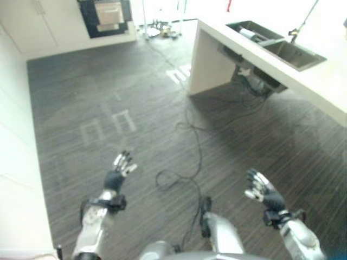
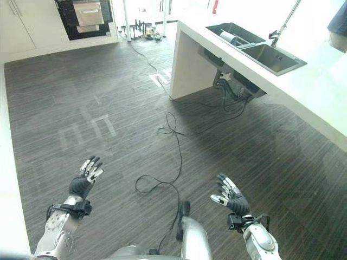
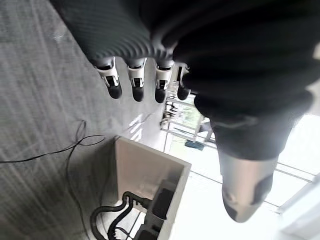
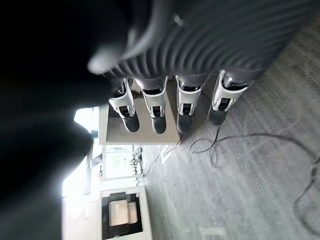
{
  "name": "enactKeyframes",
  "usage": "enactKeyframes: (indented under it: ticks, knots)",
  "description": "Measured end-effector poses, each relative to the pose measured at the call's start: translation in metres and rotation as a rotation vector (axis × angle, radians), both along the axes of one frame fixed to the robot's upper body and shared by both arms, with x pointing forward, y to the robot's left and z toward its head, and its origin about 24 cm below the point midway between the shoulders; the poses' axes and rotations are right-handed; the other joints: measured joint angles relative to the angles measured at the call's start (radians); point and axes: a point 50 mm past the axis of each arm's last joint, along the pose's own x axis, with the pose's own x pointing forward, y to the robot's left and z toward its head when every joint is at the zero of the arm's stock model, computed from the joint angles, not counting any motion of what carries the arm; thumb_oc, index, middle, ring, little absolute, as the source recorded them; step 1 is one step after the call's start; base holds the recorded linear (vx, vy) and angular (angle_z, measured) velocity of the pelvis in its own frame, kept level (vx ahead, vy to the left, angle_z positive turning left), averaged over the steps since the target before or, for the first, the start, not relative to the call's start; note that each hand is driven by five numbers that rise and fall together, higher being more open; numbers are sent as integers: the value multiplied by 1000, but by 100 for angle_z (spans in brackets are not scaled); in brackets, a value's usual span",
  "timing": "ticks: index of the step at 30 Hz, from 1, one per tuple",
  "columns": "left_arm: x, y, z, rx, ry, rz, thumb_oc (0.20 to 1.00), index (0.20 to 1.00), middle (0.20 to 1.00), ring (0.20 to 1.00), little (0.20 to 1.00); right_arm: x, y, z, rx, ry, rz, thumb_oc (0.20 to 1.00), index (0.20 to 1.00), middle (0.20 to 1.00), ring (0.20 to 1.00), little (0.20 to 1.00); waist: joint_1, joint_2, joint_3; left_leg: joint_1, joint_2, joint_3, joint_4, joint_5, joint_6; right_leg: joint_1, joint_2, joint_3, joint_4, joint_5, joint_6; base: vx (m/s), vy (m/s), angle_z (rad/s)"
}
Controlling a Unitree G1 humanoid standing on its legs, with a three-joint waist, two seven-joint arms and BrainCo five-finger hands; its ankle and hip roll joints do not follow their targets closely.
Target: Place the dishes in the dishwasher.
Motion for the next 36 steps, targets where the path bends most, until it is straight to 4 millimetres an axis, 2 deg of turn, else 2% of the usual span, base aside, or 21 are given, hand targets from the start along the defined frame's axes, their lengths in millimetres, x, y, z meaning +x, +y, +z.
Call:
enactKeyframes:
  ticks: [4,6,7,9,10,12,14,15,16,17,18,20,21,22,23,26,27,28,30,33,36]
  knots:
    - [5,-6,9,-21,-49,-12,1000,1000,1000,1000,1000,18,3,21,-7,-100,13,1000,1000,1000,1000,1000,1,38,-5,116,1,-31,-95,-23,-41,48,64,-3,94,-30,-45,330,-271,31]
    - [4,-17,6,-74,-48,-15,1000,1000,1000,1000,1000,24,1,28,-28,-125,23,1000,1000,1000,1000,1000,0,85,-8,151,25,-27,-65,-21,-97,94,104,-2,129,-47,-226,266,-243,-1]
    - [1,-21,7,-95,-54,-17,1000,1000,1000,1000,1000,26,1,31,-36,-138,29,1000,1000,1000,1000,1000,4,83,-7,136,22,-15,27,11,-153,118,98,13,139,-77,-246,234,-252,-20]
    - [4,-23,25,-104,-132,-52,1000,1000,1000,1000,1000,25,-1,39,-43,-166,26,1000,1000,1000,1000,1000,-7,56,-10,86,105,-6,47,-53,-174,188,102,29,114,-125,-249,231,-265,-2]
    - [6,-25,39,-100,-199,-69,1000,1000,1000,1000,1000,27,-3,53,-73,-220,54,1000,1000,1000,1000,1000,-9,68,-11,64,173,-1,-50,37,-173,187,127,20,144,-149,-235,216,-255,-28]
    - [7,-24,43,-90,-218,-75,1000,1000,1000,1000,1000,34,0,67,-87,-277,87,1000,1000,1000,1000,1000,-21,67,-19,82,186,-15,-31,36,-189,183,143,27,168,-203,-159,218,-246,-39]
    - [4,-23,40,-87,-209,-73,1000,1000,1000,1000,1000,32,3,69,-86,-286,121,1000,1000,1000,1000,1000,-21,48,-34,91,189,-22,21,92,-278,212,156,47,166,-211,-151,213,-246,-47]
    - [4,-22,41,-85,-211,-71,1000,1000,1000,1000,1000,32,4,69,-85,-283,134,1000,1000,1000,1000,1000,-15,28,-39,40,170,-30,129,123,-307,219,162,71,167,-226,-187,194,-182,-61]
    - [4,-23,42,-93,-234,-62,1000,1000,1000,1000,1000,32,5,69,-87,-282,146,1000,1000,1000,1000,1000,2,1,-40,-101,158,-61,410,246,-286,235,155,116,150,-234,-255,160,-108,-60]
    - [0,-27,38,-105,-227,-69,1000,1000,1000,1000,1000,32,4,68,-87,-280,146,1000,1000,1000,1000,1000,22,3,-41,-270,144,-122,663,285,-244,267,167,135,125,-264,-308,258,-74,-53]
    - [1,-29,39,-103,-229,-89,1000,1000,1000,1000,1000,31,5,67,-86,-276,148,1000,1000,1000,1000,1000,29,-10,-36,-388,130,-125,756,271,-213,285,160,134,121,-265,-307,259,24,-38]
    - [0,-29,39,-95,-232,-104,1000,1000,1000,1000,1000,31,6,67,-85,-273,149,1000,1000,1000,1000,1000,48,-12,-30,-493,159,-41,473,208,-113,357,178,126,57,-275,-216,345,180,-11]
    - [-3,-27,39,-88,-229,-106,1000,1000,1000,1000,1000,32,6,67,-83,-275,150,1000,1000,1000,1000,1000,63,1,-33,-465,175,14,190,215,-112,389,192,127,39,-296,-116,321,219,-21]
    - [-7,-23,37,-74,-226,-113,1000,1000,1000,1000,1000,34,6,69,-82,-286,148,1000,1000,1000,1000,1000,61,43,-26,-427,197,68,-109,218,-119,435,218,81,4,-284,-63,260,147,-41]
    - [-11,-22,35,-73,-213,-108,1000,1000,1000,1000,1000,33,5,67,-81,-279,147,1000,1000,1000,1000,1000,61,64,-21,-419,201,82,-208,217,-121,470,231,51,-6,-285,-61,289,155,-31]
    - [-10,-22,37,-69,-228,-111,1000,1000,1000,1000,1000,12,3,53,-76,-207,148,1000,1000,1000,1000,1000,58,28,-26,-419,213,119,26,219,-110,567,209,-5,-70,-302,-61,235,187,-47]
    - [0,-28,43,-71,-265,-138,1000,1000,1000,1000,1000,13,4,59,-84,-227,161,1000,1000,1000,1000,1000,43,30,-31,-342,164,62,26,220,-101,591,196,11,-47,-320,-15,227,203,-53]
    - [10,-26,51,-54,-294,-146,1000,1000,1000,1000,1000,14,7,64,-67,-258,161,1000,1000,1000,1000,1000,26,17,-28,-266,128,41,-34,271,8,589,182,25,36,-342,43,233,231,-24]
    - [25,-30,70,-59,-388,-149,1000,1000,1000,1000,1000,13,13,78,-51,-326,174,1000,1000,1000,1000,1000,12,16,-30,-212,97,5,-77,263,63,505,142,31,152,-379,23,203,228,32]
    - [36,-33,83,-61,-446,-125,1000,1000,1000,1000,1000,26,18,91,-51,-392,195,1000,1000,1000,1000,1000,16,19,-30,-184,66,-1,-78,246,44,438,116,64,83,-357,23,130,166,31]
    - [35,-32,83,-64,-450,-90,1000,1000,1000,1000,1000,31,19,96,-52,-415,200,1000,1000,1000,1000,1000,51,13,-33,-183,61,-11,-30,210,-14,424,106,80,19,-245,41,87,113,23]
